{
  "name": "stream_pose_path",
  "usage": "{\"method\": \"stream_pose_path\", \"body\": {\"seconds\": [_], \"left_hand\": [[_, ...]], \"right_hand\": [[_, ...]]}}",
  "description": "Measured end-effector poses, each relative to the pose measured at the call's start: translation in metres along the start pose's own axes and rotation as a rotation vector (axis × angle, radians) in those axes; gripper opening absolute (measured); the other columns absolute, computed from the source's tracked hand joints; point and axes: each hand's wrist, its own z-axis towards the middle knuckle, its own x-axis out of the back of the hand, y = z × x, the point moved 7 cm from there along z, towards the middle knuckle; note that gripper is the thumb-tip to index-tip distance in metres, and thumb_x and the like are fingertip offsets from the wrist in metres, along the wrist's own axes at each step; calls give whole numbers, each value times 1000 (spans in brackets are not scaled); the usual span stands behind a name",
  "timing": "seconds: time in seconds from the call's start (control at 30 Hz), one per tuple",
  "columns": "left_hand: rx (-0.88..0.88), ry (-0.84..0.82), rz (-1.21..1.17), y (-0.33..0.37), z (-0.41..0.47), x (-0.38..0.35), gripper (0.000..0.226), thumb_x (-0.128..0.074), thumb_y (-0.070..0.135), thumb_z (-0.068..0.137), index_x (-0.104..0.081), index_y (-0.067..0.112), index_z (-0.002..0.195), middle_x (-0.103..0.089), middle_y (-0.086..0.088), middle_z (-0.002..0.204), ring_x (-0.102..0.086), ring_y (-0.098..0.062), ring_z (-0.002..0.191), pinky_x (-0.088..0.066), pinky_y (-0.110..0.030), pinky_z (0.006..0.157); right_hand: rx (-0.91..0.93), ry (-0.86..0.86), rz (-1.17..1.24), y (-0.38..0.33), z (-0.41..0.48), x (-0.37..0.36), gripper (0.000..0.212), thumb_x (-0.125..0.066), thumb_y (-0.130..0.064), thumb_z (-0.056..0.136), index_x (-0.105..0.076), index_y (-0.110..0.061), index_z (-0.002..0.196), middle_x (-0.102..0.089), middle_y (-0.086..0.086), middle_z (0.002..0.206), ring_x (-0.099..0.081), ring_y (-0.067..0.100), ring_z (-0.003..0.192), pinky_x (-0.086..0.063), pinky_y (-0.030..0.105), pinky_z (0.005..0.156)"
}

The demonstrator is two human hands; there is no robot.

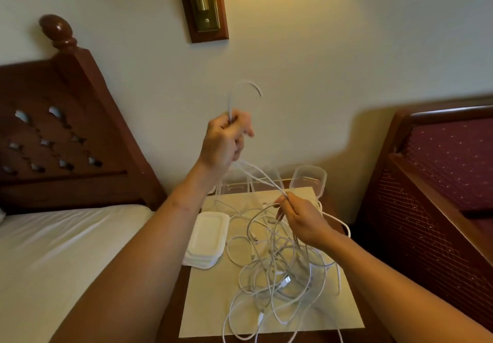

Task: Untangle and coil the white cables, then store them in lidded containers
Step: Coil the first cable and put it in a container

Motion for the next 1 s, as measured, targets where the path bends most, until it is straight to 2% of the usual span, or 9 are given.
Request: {"method": "stream_pose_path", "body": {"seconds": [0.07, 0.13, 0.23, 0.37, 0.5, 0.6, 0.7, 0.8, 1.0], "left_hand": [[-57, -173, 372, -15, -12, -4, 30, -71, 34, 87, -62, 6, 81, -60, 2, 77, -41, 0, 52, -32, -16, 50], [-54, -327, 768, -38, -24, -12, 41, -84, 56, 71, -71, 24, 94, -61, 5, 104, -54, 4, 75, -44, -23, 67], [61, -445, 1043, -69, -32, -18, 81, -87, 74, 55, -68, 40, 126, -58, 11, 127, -58, -9, 111, -50, -34, 95], [158, -420, 933, -91, -26, -20, 33, -79, 57, 82, -79, 26, 95, -73, -2, 84, -67, -22, 80, -56, -51, 78], [78, -351, 647, -80, -23, -19, 29, -71, 38, 93, -70, 12, 80, -60, -14, 71, -52, -19, 66, -41, -39, 65], [100, -223, 383, -64, -24, -18, 33, -71, 25, 93, -59, 0, 75, -47, 0, 60, -43, -10, 56, -37, -25, 58], [156, 25, 136, -52, -26, -7, 36, -67, 7, 95, -47, 11, 64, -30, 4, 56, -26, -5, 41, -28, -18, 42], [111, 231, -15, -35, -25, 12, 43, -72, 14, 92, -41, 19, 63, -25, -4, 65, -19, -11, 48, -22, -25, 45], [19, 185, 40, -20, -23, 18, 45, -79, 26, 90, -47, 6, 67, -25, -5, 61, -22, -13, 47, -26, -23, 45]], "right_hand": [[19, -21, -64, -2, 1, 7, 34, -33, -33, 112, -65, -23, 106, -70, -1, 88, -66, 15, 83, -54, 50, 84], [63, -34, -116, -7, 5, 12, 35, -33, -37, 111, -64, -23, 105, -68, 0, 88, -64, 18, 81, -54, 52, 81], [137, -58, -189, -18, 8, 16, 32, -33, -39, 108, -61, -24, 102, -65, -3, 86, -62, 19, 79, -54, 52, 76], [184, -25, -167, -28, 7, 24, 25, -36, -30, 110, -58, -33, 100, -61, -5, 81, -59, 18, 76, -51, 46, 71], [193, 81, -130, -16, 5, 21, 32, -41, -48, 107, -61, -30, 88, -59, -8, 79, -54, 15, 79, -47, 42, 68], [142, 148, -155, 3, 0, 8, 37, -43, -60, 102, -59, -41, 76, -55, -13, 83, -51, 15, 91, -40, 35, 74], [92, 122, -158, 22, -7, -8, 37, -44, -68, 97, -69, -41, 105, -60, -16, 109, -48, 12, 112, -41, 38, 90], [9, 14, -118, 42, -15, -21, 48, -49, -65, 97, -63, -33, 130, -57, -11, 134, -41, 11, 130, -42, 40, 106], [-81, -117, -117, 45, -16, -23, 74, -55, -68, 93, -40, -31, 155, -27, -10, 166, -20, 15, 155, -27, 42, 122]]}}
